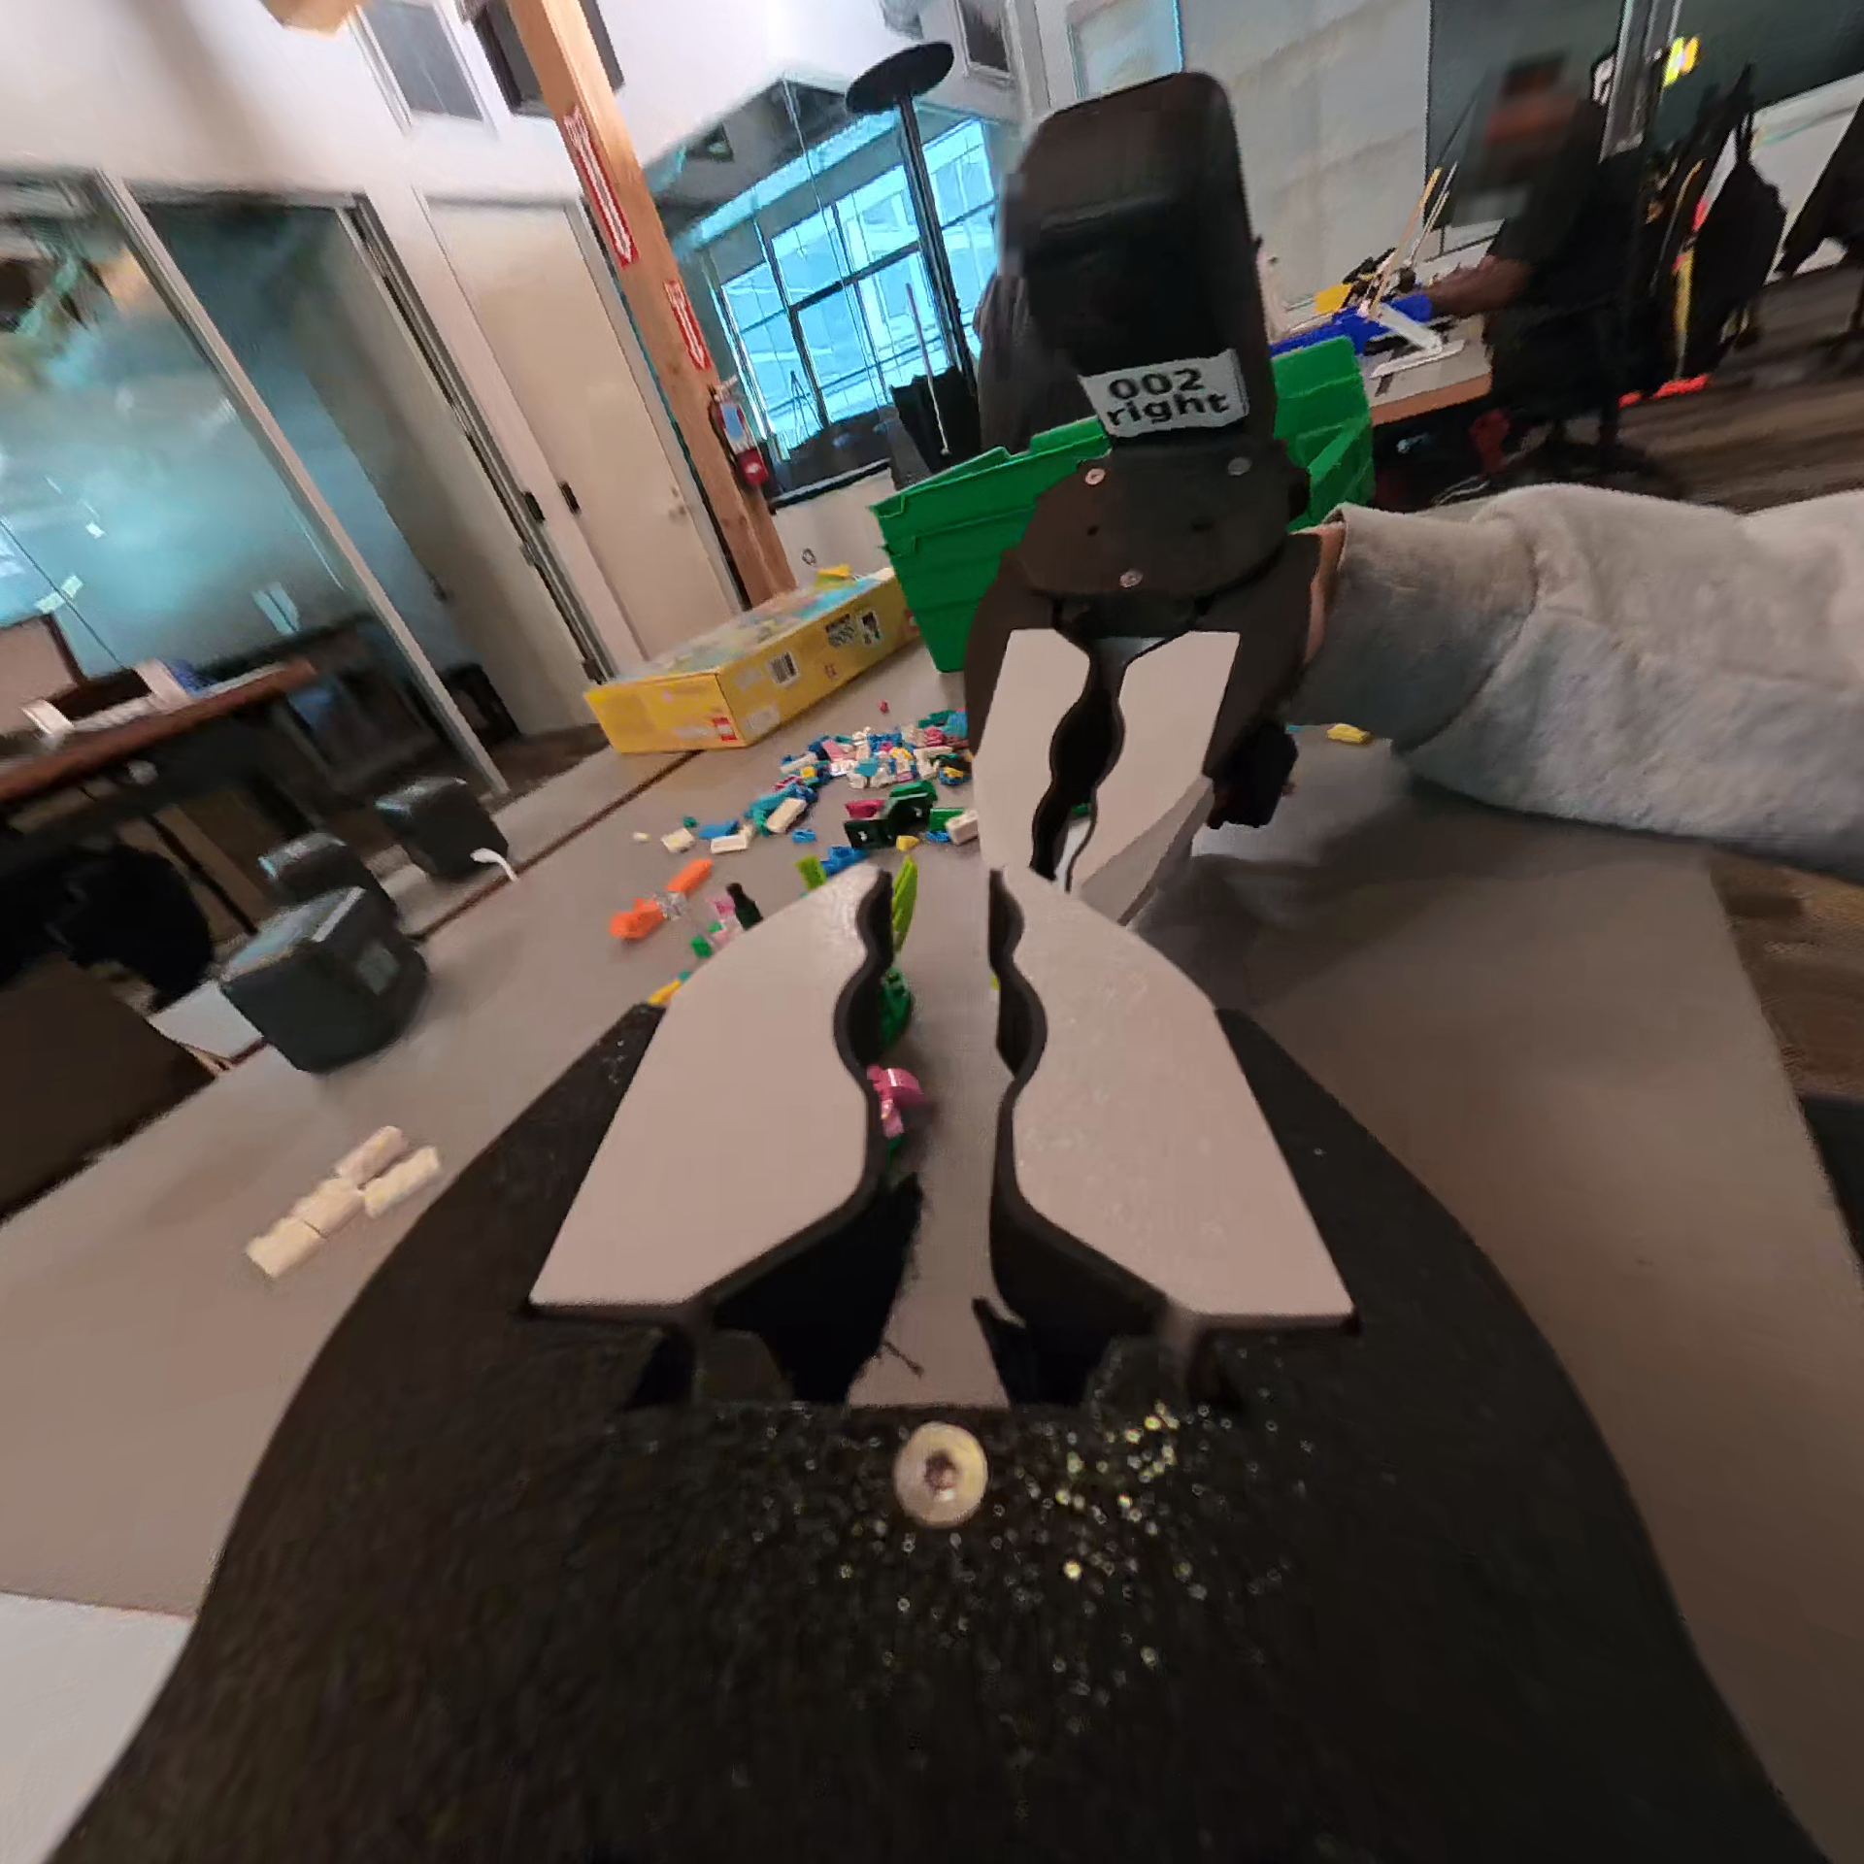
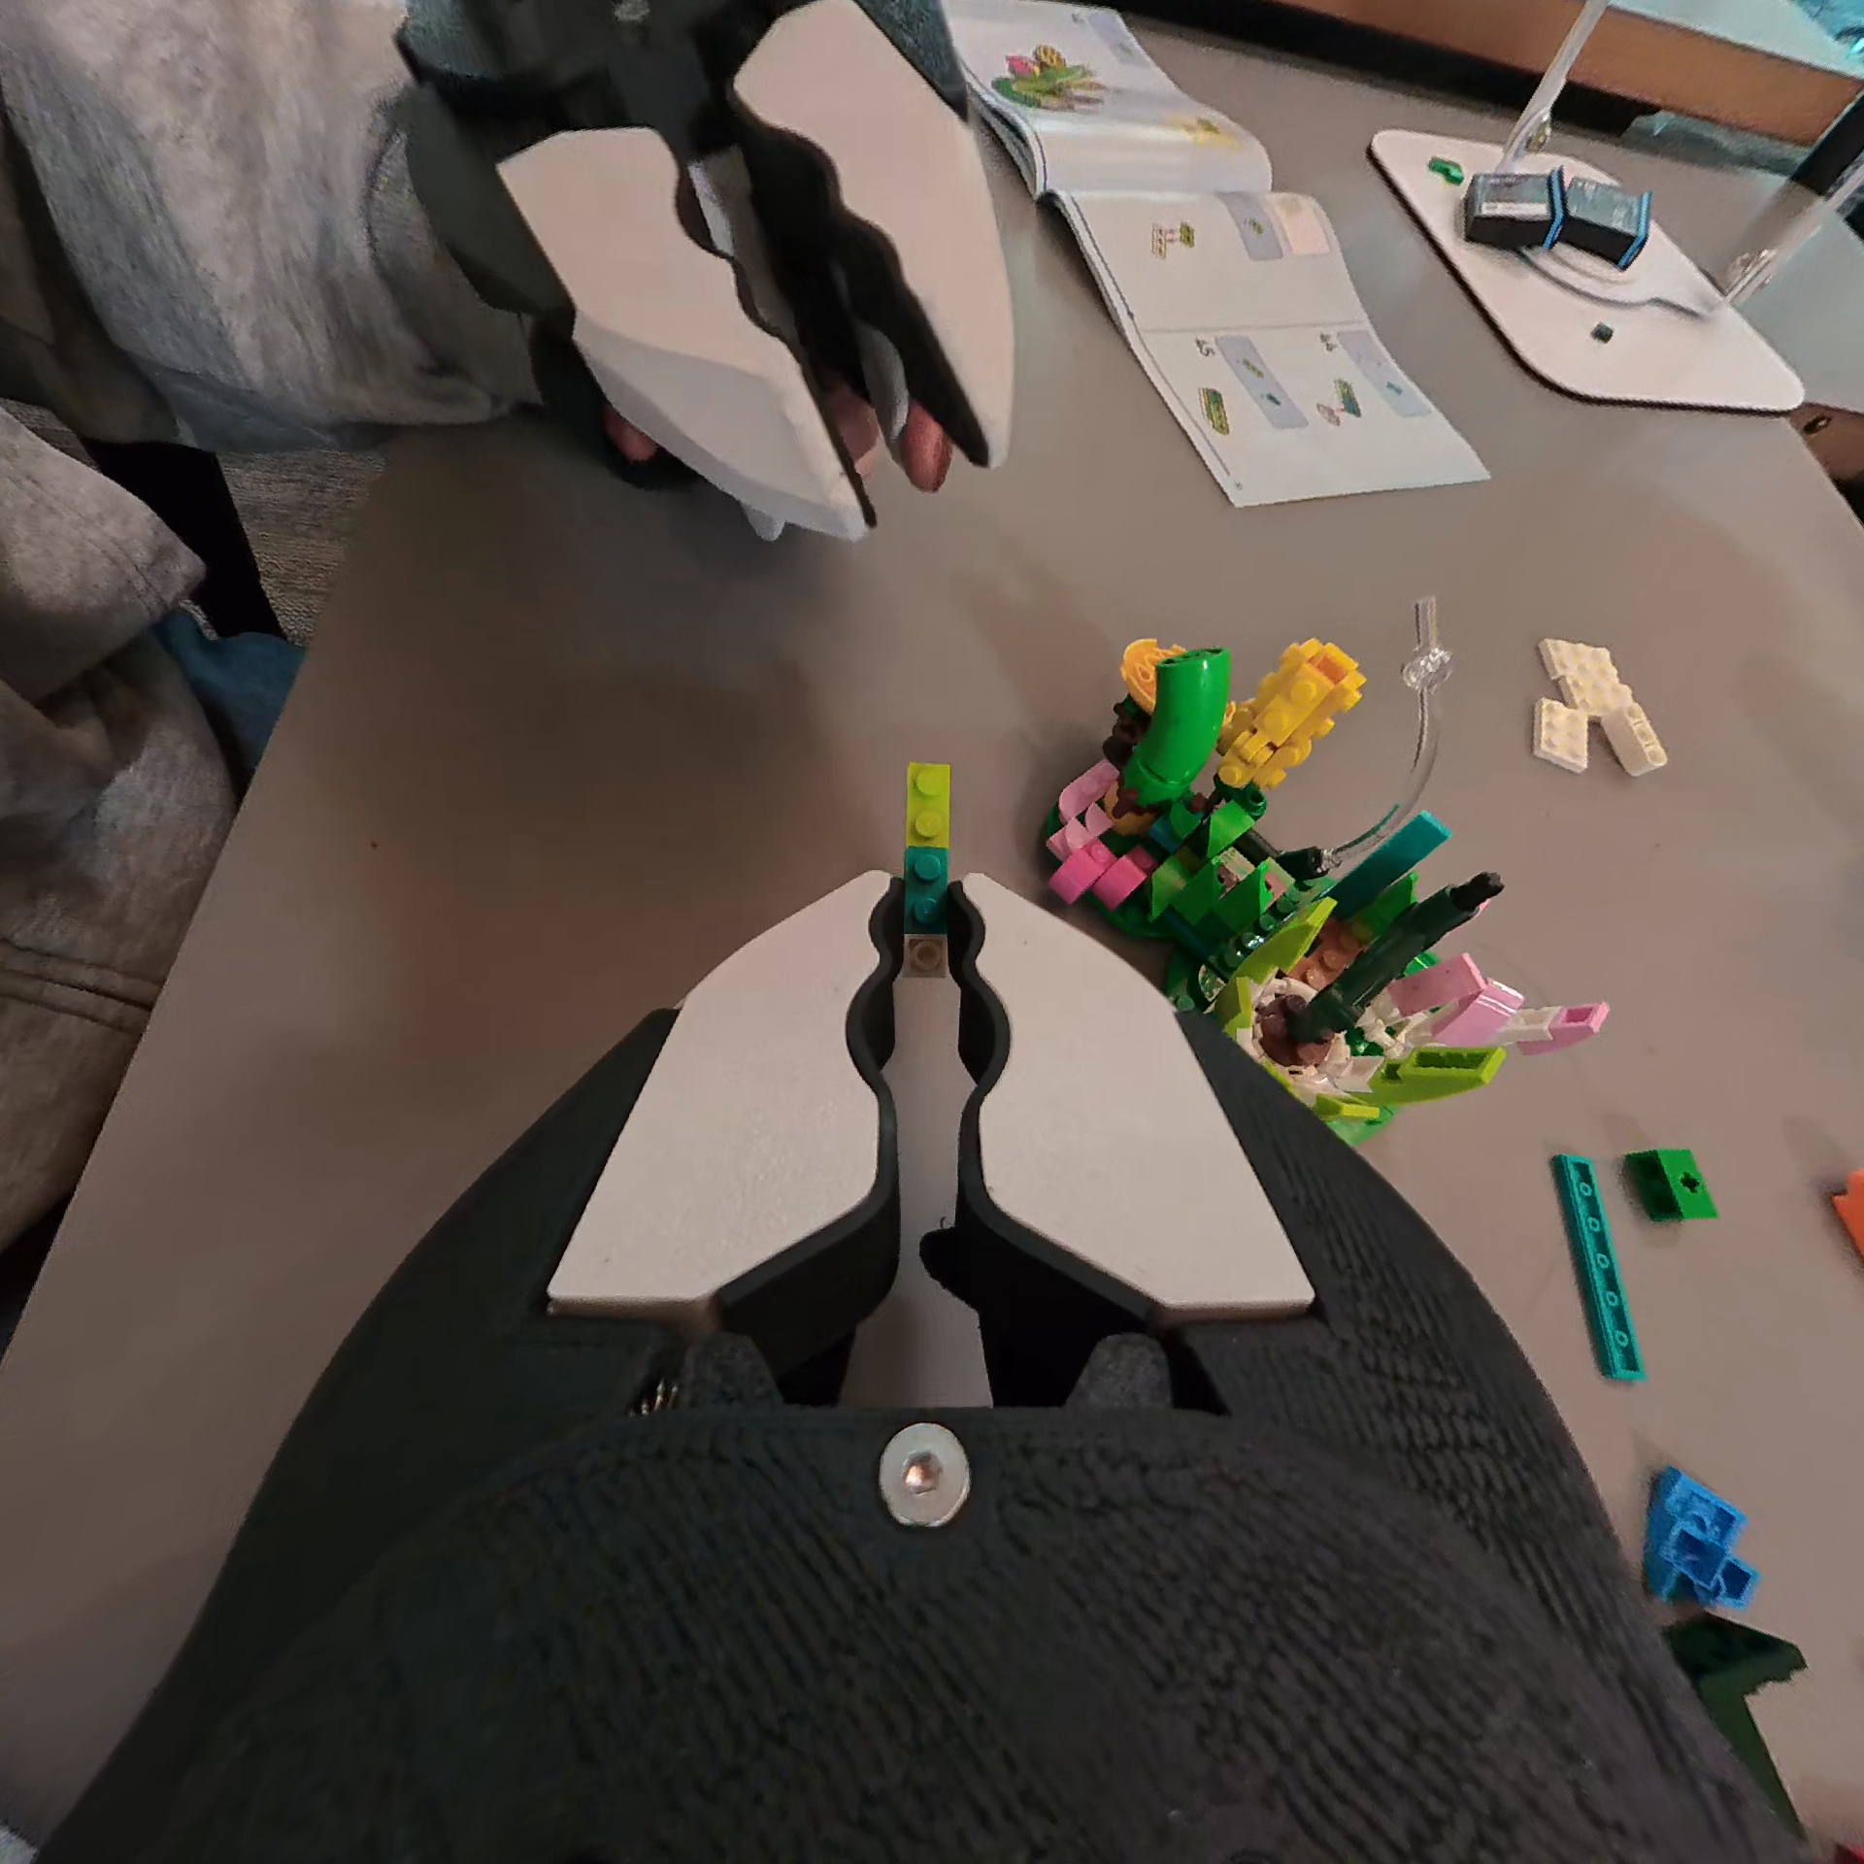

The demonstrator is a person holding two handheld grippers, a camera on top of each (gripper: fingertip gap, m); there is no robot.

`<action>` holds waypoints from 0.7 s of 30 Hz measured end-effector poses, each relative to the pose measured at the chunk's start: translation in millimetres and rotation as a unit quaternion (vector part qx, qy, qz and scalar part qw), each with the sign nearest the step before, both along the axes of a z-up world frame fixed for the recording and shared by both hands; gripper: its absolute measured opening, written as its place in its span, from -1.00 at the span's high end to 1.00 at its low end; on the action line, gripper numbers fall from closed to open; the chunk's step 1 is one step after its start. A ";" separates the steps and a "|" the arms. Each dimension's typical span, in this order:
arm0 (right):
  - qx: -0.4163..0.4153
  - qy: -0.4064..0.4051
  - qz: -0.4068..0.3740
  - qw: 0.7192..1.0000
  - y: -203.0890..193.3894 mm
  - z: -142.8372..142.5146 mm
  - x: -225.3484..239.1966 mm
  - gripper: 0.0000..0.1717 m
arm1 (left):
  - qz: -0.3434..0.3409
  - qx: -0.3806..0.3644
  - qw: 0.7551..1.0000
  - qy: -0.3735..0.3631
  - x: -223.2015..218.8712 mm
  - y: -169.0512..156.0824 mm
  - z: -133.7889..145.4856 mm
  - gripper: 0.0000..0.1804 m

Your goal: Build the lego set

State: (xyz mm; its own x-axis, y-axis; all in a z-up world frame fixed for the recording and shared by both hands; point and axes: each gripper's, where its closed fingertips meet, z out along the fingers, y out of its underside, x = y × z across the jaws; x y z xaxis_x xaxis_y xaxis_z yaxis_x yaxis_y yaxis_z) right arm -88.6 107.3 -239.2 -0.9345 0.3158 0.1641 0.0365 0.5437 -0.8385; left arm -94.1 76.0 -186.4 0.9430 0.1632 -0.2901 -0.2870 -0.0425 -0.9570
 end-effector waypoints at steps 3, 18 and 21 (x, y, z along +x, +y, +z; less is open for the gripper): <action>-0.003 0.005 0.003 1.000 -1.6 1.4 0.5 0.92 | -0.010 -0.005 1.000 -0.025 -1.3 0.8 -1.6 0.80; -0.017 0.000 0.014 1.000 -5.9 2.8 2.9 0.92 | -0.061 -0.088 0.986 -0.128 2.1 9.8 -23.7 0.80; -0.020 -0.006 0.016 1.000 -6.4 2.4 3.3 0.92 | -0.080 -0.111 0.982 -0.129 8.6 11.2 -29.1 0.79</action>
